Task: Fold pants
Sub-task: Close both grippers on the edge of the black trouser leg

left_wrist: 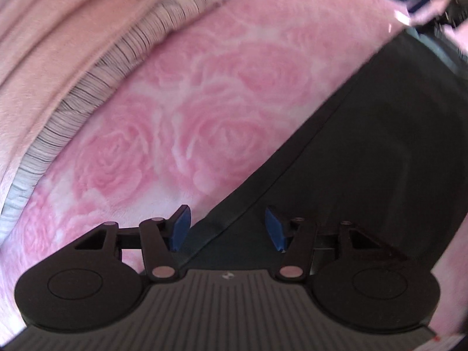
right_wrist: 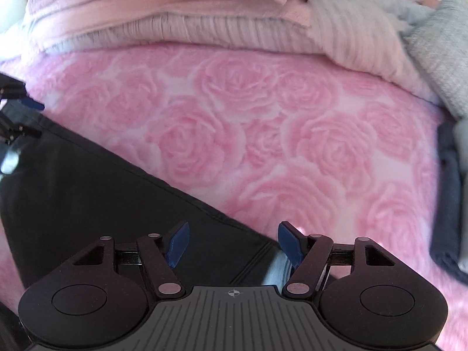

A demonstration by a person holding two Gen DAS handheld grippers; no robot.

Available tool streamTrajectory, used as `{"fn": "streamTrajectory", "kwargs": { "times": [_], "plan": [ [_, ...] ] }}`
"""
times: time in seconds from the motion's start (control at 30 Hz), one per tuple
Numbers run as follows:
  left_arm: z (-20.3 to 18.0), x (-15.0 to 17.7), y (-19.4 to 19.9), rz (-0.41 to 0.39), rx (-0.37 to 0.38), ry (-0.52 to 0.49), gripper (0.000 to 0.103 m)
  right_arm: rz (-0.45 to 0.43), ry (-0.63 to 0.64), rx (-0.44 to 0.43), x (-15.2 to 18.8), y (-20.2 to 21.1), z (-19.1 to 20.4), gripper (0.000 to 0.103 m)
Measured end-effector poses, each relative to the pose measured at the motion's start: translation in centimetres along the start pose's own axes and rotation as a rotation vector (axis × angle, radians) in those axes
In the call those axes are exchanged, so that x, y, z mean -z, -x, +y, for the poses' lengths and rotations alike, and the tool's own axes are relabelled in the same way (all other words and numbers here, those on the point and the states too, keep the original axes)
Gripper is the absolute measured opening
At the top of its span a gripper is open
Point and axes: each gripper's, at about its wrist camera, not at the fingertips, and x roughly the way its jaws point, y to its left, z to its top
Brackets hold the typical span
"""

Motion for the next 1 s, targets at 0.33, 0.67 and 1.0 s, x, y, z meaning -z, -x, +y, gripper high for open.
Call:
{"fn": "streamTrajectory", "kwargs": {
  "times": [0.33,0.67,1.0],
  "plan": [
    [1.8,0.2,-2.4,0.046,0.114,-0.081,0.057,0.114,-0.008,-0.070,0.1,-5.6,-2.4,0.065],
    [-2.1,0.7,-1.1,0.049,0.023,-0.196,0.014,0.059,0.196,0.071,1.2,-1.4,2.2,0.012],
    [-7.1,7.6,15.6,-0.197,-0.148,0.147,0.003,-0.233,0.359,0.434,10.6,15.6,15.3,0.011]
  ]
}}
